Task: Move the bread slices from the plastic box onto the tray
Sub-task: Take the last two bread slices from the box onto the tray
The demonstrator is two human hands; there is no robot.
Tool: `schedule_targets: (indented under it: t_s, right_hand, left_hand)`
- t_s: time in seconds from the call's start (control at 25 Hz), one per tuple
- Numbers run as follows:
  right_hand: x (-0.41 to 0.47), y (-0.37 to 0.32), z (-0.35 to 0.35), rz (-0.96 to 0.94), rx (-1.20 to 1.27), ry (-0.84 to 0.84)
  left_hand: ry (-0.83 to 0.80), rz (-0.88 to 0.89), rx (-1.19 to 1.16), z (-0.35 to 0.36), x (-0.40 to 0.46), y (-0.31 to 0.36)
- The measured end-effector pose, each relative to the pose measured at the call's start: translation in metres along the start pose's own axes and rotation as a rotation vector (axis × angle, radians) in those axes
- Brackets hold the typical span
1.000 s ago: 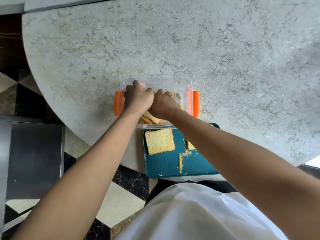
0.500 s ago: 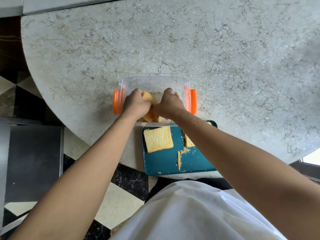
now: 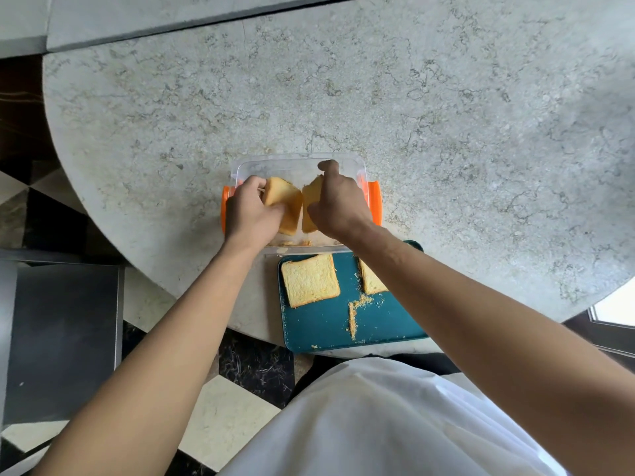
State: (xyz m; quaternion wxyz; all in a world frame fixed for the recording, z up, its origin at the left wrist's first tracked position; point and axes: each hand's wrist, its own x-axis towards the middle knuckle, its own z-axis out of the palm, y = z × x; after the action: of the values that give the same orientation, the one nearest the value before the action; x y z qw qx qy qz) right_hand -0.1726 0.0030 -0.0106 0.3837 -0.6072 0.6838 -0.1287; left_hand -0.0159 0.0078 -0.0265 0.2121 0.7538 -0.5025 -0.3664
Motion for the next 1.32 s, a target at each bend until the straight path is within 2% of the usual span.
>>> schedule_targets:
  t_s: [0.16, 0.32, 0.48, 0.64, 0.8, 0.92, 1.08, 1.32]
  right_hand:
    - [-0.030, 0.004, -0.022, -0.082, 0.171, 0.107]
    - [-0.066, 0.019, -0.048, -0.051, 0.532, 0.117]
    - [-0.100, 0.046, -0.065, 0.002, 0.776, 0.049]
    - [-0.128, 0.085, -0.064, 0.019, 0.846, -0.018]
    - [-0.146, 0.118, -0.043, 0.117, 0.825, -0.033]
    - [-0.149, 0.135, -0.023, 0.229, 0.770, -0.037]
    - [-0.145, 0.154, -0.005, 0.313, 0.608, -0.054]
    - [-0.146, 0.170, 0.010, 0.392, 0.492, -0.057]
  left_hand:
    - [0.043, 0.029, -0.265, -0.025, -0.026, 0.004]
    - [0.094, 0.023, -0.528, -0.049, -0.060, 0.009]
    - [-0.076, -0.003, -0.892, -0.060, -0.100, 0.002]
    - [-0.248, -0.093, -1.023, -0.042, -0.141, -0.022]
    - [-0.292, -0.303, -1.003, -0.004, -0.169, -0.053]
    - [-0.261, -0.430, -0.826, 0.025, -0.177, -0.073]
    - [-0.233, -0.492, -0.660, 0.051, -0.173, -0.087]
    - [-0.233, -0.506, -0.495, 0.063, -0.161, -0.090]
